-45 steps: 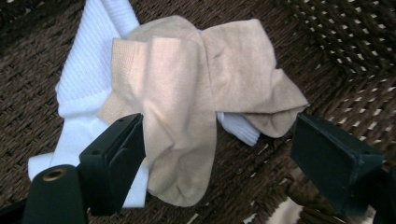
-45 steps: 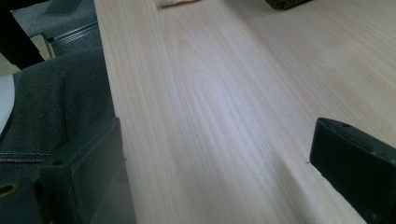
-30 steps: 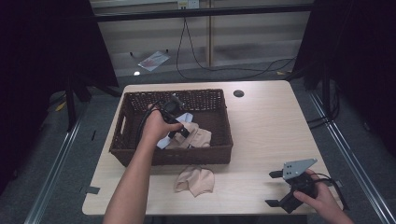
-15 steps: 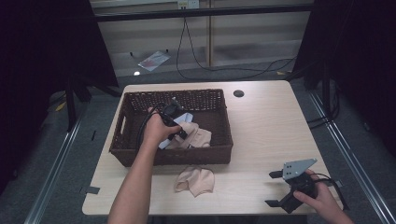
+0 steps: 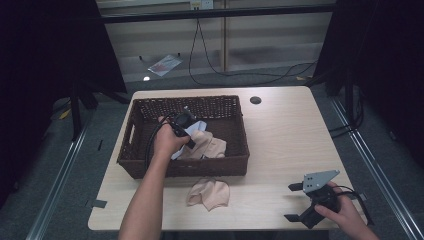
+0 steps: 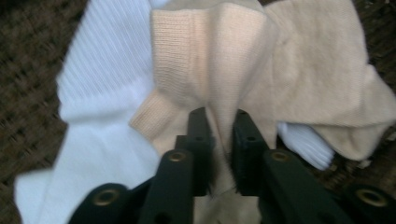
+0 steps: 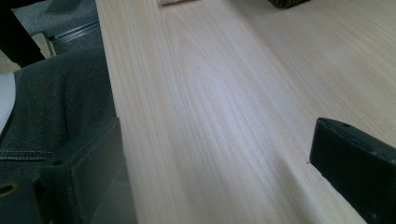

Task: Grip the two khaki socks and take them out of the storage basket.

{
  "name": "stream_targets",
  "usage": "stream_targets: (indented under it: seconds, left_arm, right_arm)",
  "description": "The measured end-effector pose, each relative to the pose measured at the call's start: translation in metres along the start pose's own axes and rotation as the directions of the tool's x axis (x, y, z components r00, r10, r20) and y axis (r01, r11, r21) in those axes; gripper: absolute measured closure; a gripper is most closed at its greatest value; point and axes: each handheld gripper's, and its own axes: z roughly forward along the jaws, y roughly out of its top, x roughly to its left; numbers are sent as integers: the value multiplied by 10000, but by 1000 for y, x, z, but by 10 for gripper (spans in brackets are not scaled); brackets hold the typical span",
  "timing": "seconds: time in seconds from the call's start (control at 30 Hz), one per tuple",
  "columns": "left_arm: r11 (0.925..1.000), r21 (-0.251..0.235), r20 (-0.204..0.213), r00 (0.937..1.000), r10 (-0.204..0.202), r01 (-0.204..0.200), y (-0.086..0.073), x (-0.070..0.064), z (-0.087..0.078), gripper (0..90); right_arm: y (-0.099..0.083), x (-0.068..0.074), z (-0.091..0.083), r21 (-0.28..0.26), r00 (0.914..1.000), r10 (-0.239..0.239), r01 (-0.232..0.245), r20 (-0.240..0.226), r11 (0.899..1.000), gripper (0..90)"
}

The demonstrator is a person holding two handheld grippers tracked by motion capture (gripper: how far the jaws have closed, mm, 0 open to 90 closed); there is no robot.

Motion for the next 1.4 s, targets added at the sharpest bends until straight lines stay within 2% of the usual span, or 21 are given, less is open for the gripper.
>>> stream_targets:
  seconds: [0.03,0.1,0.17,0.2,0.27,0.33,0.43,0.63,0.8,1.07,1.2,1.4]
  left_arm:
    - [10000,61,26,10000,-5,5,0,-1,-2,815]
    - [9983,397,72,9991,-423,420,1,-2,-9,821]
    - [9975,254,233,9975,-665,659,3,-5,-16,823]
    - [9978,226,318,9975,-634,627,3,-5,-20,823]
    - [9979,250,224,9979,-600,595,5,-7,-28,823]
    - [9978,166,416,9970,-656,649,5,-7,-35,823]
    - [9973,74,478,9961,-738,735,6,-9,-45,823]
    - [9969,-160,764,9942,-757,771,6,-10,-63,822]
    - [9971,-45,870,9933,-754,761,5,-8,-74,822]
    - [9969,-4,1170,9901,-778,783,5,-14,-89,821]
    - [9978,42,1122,9915,-663,663,6,-19,-98,820]
    - [9989,283,1443,9887,-416,379,7,-27,-108,820]
  right_arm:
    - [0,0,0,-1,10000,4,-4,-1,10000,27]
    - [0,0,0,18,10000,-27,27,5,10000,27]
    - [0,0,0,7,10000,-23,23,-9,10000,27]
    - [0,0,0,13,10000,-26,26,-1,10000,27]
    - [0,0,0,2,10000,-22,22,0,10000,27]
    - [0,0,0,11,10000,-37,37,0,10000,27]
    - [0,0,1,10,10000,-37,37,-14,10000,27]
    - [0,0,1,22,10000,-29,30,-34,10000,27]
    - [0,0,1,20,10000,-30,30,-38,10000,27]
    - [1,0,2,21,10000,-59,59,-45,10000,27]
    - [1,0,2,14,10000,-53,53,-48,10000,27]
    - [1,0,3,1,10000,-62,62,-54,10000,27]
